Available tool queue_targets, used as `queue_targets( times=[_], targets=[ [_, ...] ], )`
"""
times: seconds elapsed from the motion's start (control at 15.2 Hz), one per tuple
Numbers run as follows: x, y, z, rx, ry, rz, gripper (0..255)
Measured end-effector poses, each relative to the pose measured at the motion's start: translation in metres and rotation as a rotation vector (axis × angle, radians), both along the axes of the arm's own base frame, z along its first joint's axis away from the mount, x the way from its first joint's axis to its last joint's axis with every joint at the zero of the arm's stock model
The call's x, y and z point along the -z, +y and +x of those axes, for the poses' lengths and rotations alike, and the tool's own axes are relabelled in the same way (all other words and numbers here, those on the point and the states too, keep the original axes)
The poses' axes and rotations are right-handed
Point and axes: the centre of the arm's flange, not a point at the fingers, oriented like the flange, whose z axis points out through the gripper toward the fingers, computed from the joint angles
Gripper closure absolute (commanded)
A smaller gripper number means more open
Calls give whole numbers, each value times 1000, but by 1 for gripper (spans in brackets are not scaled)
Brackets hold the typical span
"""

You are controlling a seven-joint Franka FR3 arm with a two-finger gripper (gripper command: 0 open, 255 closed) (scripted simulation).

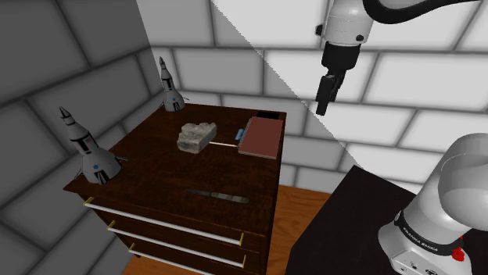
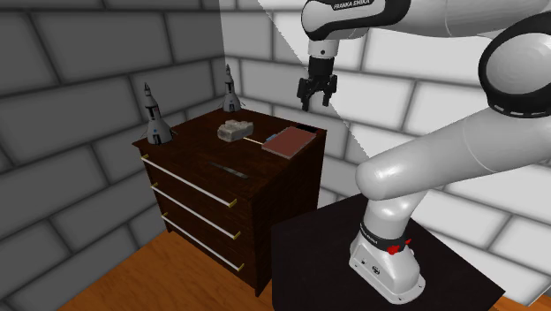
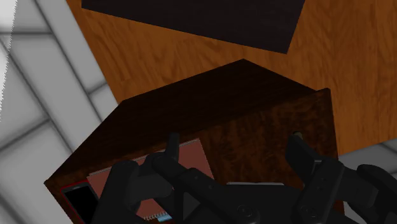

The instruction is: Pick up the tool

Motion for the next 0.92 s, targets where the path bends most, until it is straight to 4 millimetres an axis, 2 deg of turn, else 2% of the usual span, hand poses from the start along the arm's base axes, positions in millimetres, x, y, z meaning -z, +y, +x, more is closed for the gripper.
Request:
queue_targets(
  times=[0.13, 0.33, 0.92],
  targets=[
    [4, 4, 4, -5, 1, 0, 0],
    [21, 24, 24, -34, 3, -3, 0],
    [88, 103, 81, -133, 9, -10, 0]
  ],
)
